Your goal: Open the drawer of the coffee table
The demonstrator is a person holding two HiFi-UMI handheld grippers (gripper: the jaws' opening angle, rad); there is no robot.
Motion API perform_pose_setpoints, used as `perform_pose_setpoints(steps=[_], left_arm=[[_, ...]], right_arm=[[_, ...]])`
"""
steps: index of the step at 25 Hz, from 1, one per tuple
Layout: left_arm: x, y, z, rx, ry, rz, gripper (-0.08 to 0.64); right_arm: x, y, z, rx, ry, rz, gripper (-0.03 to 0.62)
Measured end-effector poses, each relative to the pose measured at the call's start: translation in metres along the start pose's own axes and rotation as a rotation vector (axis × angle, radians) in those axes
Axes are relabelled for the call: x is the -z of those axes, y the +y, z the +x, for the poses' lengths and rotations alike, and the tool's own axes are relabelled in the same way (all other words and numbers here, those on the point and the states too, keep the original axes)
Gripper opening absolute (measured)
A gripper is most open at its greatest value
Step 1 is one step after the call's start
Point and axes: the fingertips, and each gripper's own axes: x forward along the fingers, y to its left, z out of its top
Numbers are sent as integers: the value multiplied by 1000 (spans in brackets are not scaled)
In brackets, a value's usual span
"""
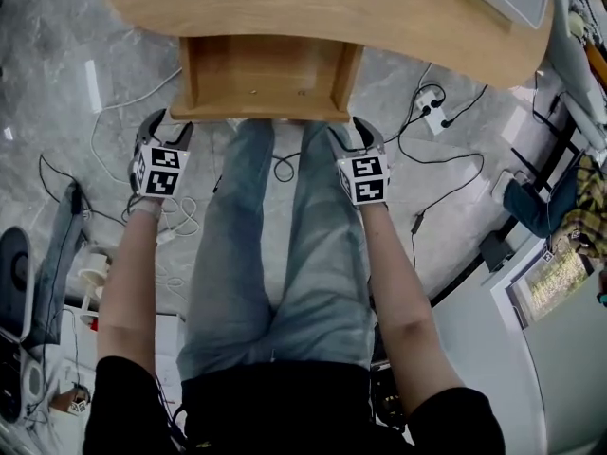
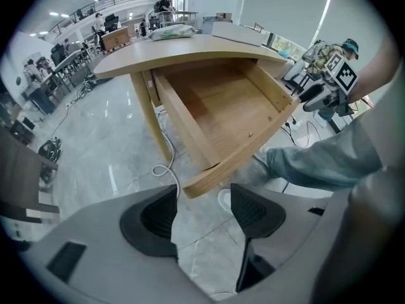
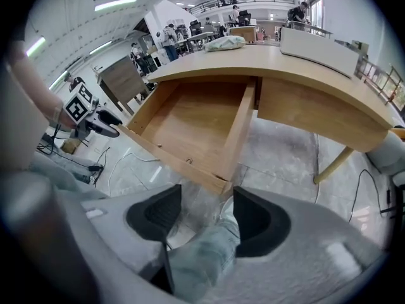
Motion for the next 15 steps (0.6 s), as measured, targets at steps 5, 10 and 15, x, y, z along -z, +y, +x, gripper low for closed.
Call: perform_pose_setpoints(steps=[5,10,15], left_arm=[[-3,-4,-25,-9,-20,-47,252],[-43,-13,-54,29,-94,-107,186],[-88,-13,-104,31,-207,-183,45]], right_arm=[[-20,4,-24,-21,-16,-38,250],[-57,-1,-45,-35,-60,-68,131],[-101,6,-80,-64,-107,-107,25]])
